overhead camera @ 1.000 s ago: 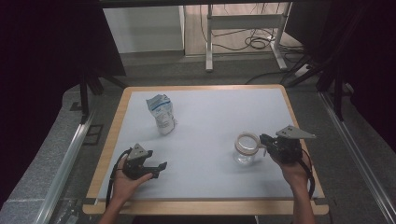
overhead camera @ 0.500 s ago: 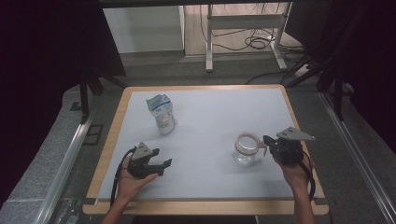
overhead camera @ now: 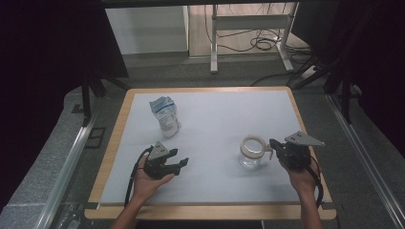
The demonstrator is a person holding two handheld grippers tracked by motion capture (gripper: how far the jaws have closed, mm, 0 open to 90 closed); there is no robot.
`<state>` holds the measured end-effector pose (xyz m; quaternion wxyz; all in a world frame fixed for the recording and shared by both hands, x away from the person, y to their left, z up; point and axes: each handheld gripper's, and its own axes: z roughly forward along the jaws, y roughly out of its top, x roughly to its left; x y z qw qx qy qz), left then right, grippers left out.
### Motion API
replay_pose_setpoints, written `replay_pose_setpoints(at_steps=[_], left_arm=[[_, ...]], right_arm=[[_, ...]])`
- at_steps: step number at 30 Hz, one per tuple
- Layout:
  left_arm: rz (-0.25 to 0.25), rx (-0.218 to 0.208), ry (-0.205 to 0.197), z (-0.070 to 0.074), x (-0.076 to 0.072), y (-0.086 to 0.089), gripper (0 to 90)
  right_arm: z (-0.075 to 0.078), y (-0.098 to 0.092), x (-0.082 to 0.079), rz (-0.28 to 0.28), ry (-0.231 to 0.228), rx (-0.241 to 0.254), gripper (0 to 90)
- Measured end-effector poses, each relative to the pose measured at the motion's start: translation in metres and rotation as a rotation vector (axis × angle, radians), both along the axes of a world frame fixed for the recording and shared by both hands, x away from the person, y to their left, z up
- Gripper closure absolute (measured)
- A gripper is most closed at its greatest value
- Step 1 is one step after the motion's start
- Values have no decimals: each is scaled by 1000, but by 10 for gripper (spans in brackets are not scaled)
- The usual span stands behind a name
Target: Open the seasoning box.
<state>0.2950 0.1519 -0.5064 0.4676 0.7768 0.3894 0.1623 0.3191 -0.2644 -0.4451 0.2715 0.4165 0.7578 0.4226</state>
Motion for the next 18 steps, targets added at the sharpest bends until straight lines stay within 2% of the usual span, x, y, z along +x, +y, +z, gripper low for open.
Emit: replay_pose_setpoints(at_steps=[9, 11, 15, 16, 18], left_arm=[[-37, -12, -8, 6, 10, -18, 562], [-48, -13, -9, 8, 11, -23, 575], [-73, -9, -28, 13, 13, -37, 680], [-93, -7, -36, 16, 15, -45, 710], [-104, -1, -44, 18, 17, -51, 732]], right_arm=[[-2, -5, 1, 9, 7, 40, 900], [-3, -5, 1, 7, 8, 41, 900], [-4, -4, 0, 1, 10, 32, 900], [-4, -5, 0, 5, 7, 33, 900], [-4, -5, 0, 6, 6, 33, 900]])
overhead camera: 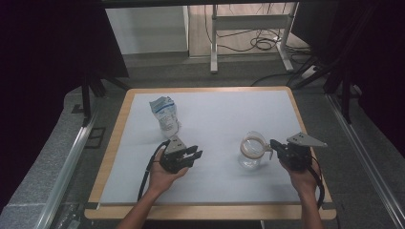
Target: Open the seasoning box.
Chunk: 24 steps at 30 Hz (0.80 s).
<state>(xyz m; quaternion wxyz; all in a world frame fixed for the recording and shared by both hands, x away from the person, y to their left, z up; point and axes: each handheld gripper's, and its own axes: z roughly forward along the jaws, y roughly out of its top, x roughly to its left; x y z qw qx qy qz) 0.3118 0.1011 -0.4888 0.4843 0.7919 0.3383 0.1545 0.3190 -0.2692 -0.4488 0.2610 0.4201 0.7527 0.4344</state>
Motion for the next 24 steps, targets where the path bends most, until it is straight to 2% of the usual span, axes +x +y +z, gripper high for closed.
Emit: replay_pose_setpoints(at_steps=[3, 7, 12, 18, 24], left_arm=[[-42, 4, 1, 5, 7, -19, 826], [-81, 0, 0, 10, 12, -38, 885], [-124, -10, 17, 15, 20, -57, 897], [-165, 22, 5, 19, 26, -81, 899], [-191, 11, 11, 22, 30, -96, 900]], right_arm=[[0, -1, 0, 3, 2, 7, 900], [-1, -2, 1, 9, 7, 15, 900], [-1, -2, 1, 8, 4, 13, 900], [-1, -3, 1, 11, 5, 20, 900], [-1, -3, 0, 11, 2, 19, 900]])
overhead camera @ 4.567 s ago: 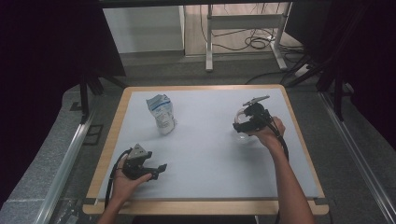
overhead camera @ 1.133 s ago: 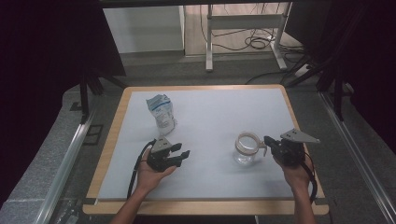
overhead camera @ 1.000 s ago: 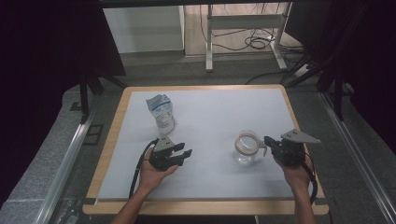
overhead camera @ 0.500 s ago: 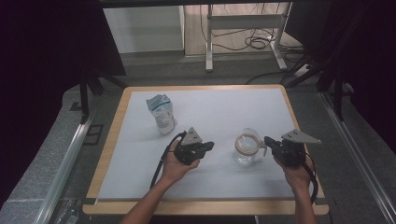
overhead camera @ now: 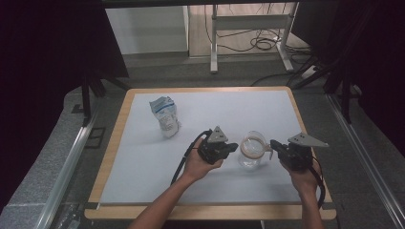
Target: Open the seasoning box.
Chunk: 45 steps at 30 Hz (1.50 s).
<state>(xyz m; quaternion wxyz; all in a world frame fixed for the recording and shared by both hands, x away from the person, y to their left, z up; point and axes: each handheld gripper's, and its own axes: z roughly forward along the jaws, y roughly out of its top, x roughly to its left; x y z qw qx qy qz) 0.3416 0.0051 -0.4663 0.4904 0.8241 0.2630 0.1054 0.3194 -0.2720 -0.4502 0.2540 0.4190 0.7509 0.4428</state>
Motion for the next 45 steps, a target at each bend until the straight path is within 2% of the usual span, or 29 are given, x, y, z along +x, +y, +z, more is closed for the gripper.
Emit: replay_pose_setpoints(at_steps=[4, 8, 14, 18, 25, 30, 35, 38, 45], left_arm=[[-10, 15, -8, 4, 0, -8, 899], [-25, 13, -6, 9, 1, -14, 900], [-37, 22, -11, 9, 2, -21, 900], [-43, 19, -5, 9, 2, -21, 900], [-42, 29, -2, 13, 2, -23, 900], [-46, 33, -9, 18, 2, -24, 900], [-45, 34, -11, 22, 1, -26, 900], [-49, 41, -14, 23, 1, -27, 900], [-53, 42, -21, 29, 0, -29, 900]], right_arm=[[0, 0, 0, 1, -1, 0, 900], [0, 0, 0, 1, -2, -1, 900], [-1, -1, -1, 4, -2, 3, 900], [-1, -2, -9, 4, -6, 6, 900], [-8, -10, -25, 8, -8, 43, 891], [-22, -15, -36, 47, 18, 35, 766], [-40, -16, -39, 74, 55, 50, 588], [-51, -13, -40, 86, 67, 43, 511], [-62, -3, -41, 88, 74, 15, 422]])
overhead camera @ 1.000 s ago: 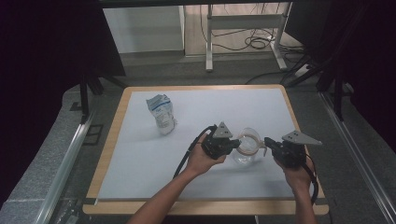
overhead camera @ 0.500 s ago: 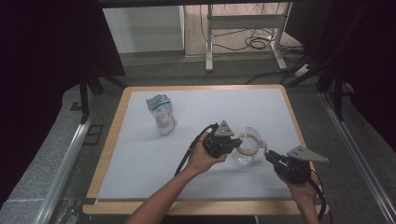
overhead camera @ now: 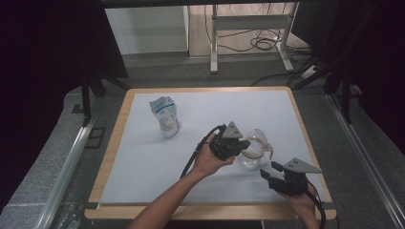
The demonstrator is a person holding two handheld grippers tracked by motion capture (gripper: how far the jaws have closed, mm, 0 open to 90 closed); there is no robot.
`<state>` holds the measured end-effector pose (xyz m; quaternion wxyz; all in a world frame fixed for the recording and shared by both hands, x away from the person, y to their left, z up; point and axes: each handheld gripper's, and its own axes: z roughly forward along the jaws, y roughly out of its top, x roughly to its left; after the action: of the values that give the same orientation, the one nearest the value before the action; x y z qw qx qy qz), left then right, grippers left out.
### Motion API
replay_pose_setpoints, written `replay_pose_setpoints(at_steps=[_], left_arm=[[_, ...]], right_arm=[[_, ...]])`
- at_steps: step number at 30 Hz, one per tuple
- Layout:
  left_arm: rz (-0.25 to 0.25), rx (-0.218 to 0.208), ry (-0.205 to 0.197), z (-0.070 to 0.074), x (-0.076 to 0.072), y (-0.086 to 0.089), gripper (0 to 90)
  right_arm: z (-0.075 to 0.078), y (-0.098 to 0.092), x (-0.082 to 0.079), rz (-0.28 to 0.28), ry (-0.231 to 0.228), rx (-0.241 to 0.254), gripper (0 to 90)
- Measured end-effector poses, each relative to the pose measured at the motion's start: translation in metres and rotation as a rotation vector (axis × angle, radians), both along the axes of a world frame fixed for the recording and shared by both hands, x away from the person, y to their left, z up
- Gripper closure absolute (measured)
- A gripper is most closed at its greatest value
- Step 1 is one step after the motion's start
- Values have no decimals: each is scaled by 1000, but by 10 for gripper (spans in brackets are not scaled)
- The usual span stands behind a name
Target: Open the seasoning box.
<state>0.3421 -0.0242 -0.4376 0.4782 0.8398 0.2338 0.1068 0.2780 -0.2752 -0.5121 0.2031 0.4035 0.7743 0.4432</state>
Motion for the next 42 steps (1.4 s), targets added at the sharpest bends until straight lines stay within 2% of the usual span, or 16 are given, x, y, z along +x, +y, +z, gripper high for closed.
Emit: replay_pose_setpoints(at_steps=[8, 13, 25, 32, 35, 36, 39, 40, 42], left_arm=[[-9, -7, 5, 3, 0, -5, 900], [-18, -5, -3, 6, -1, -10, 900], [-35, -10, 8, 10, 1, -28, 900], [-57, 17, -4, 13, 0, -45, 900], [-57, 11, -4, 15, -1, -52, 900], [-66, 24, -8, 15, 0, -53, 900], [-62, 10, -2, 15, -1, -57, 900], [-75, 31, -11, 16, 0, -57, 900], [-74, 28, -12, 15, -1, -59, 900]], right_arm=[[-8, 6, 1, -1, 13, -17, 395], [-7, 11, -1, 19, 13, -26, 394], [-10, 14, -1, 40, 12, -28, 390], [-10, 14, -2, 48, 20, -26, 390], [-11, 14, -2, 52, 20, -31, 390], [-11, 15, -2, 55, 22, -33, 390], [-12, 16, -2, 58, 24, -37, 390], [-12, 16, -2, 61, 24, -38, 390], [-12, 17, -2, 63, 25, -43, 390]])
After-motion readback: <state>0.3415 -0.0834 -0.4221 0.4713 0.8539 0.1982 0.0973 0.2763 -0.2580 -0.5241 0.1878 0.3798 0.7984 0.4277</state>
